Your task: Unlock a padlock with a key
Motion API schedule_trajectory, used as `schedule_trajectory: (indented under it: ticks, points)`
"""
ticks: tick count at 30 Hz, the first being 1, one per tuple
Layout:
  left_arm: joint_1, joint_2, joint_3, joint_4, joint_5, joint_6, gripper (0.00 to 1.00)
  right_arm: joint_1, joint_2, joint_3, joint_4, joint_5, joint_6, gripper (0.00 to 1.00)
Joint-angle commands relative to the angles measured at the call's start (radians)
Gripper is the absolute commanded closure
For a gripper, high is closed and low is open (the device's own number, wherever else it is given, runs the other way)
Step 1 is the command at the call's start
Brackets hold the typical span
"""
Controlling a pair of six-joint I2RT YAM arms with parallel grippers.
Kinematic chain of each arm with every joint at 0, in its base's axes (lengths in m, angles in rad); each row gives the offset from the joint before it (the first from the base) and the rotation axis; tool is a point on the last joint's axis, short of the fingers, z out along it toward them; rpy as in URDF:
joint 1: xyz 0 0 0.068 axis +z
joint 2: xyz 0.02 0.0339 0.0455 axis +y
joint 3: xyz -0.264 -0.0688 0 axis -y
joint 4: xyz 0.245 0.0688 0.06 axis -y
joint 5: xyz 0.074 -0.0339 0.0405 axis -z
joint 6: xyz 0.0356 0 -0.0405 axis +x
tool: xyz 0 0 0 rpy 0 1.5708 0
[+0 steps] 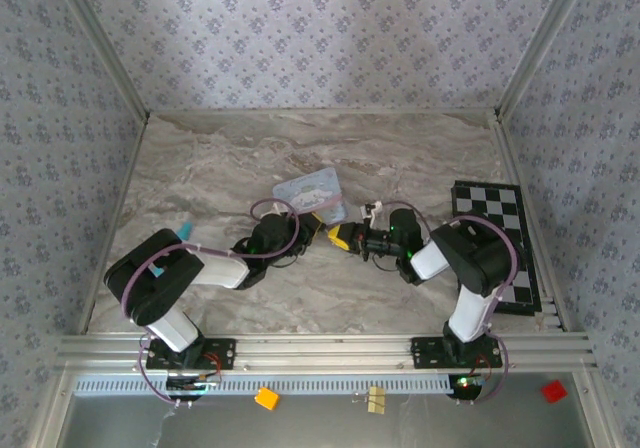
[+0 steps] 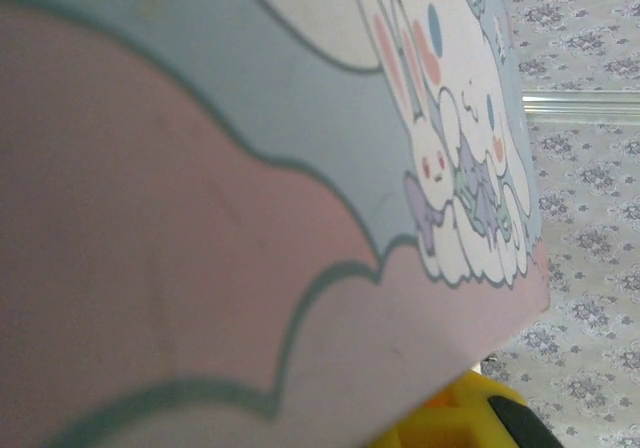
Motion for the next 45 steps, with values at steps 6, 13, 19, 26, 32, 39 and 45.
schedule_trajectory:
  ticks: [6, 13, 19, 26, 32, 39, 45]
  points:
    - [-0.083, 0.003, 0.047, 0.084, 0.242, 0.0, 1.0, -0.035, -0.093, 0.105, -0.223, 0.06, -0.145, 1.0]
    - [-0.091, 0.017, 0.063, 0.103, 0.248, -0.009, 1.0, -0.019, -0.055, 0.129, -0.166, 0.049, -0.132, 1.0]
    - [-0.124, 0.054, 0.087, 0.167, 0.256, -0.045, 1.0, -0.017, 0.018, 0.145, 0.061, 0.026, -0.03, 1.0]
    - [-0.161, 0.034, 0.116, 0.156, 0.26, -0.045, 1.0, -0.062, 0.105, 0.135, 0.178, 0.02, 0.021, 1.0]
    - [-0.162, -0.003, 0.114, 0.106, 0.252, -0.022, 1.0, -0.084, 0.106, 0.154, 0.14, 0.013, -0.003, 1.0]
    - [-0.164, 0.001, 0.12, 0.112, 0.252, -0.023, 1.0, 0.003, 0.088, 0.206, 0.109, 0.022, -0.026, 1.0]
    - [-0.164, -0.008, 0.112, 0.106, 0.253, -0.022, 1.0, -0.105, 0.094, 0.165, 0.12, 0.011, -0.021, 1.0]
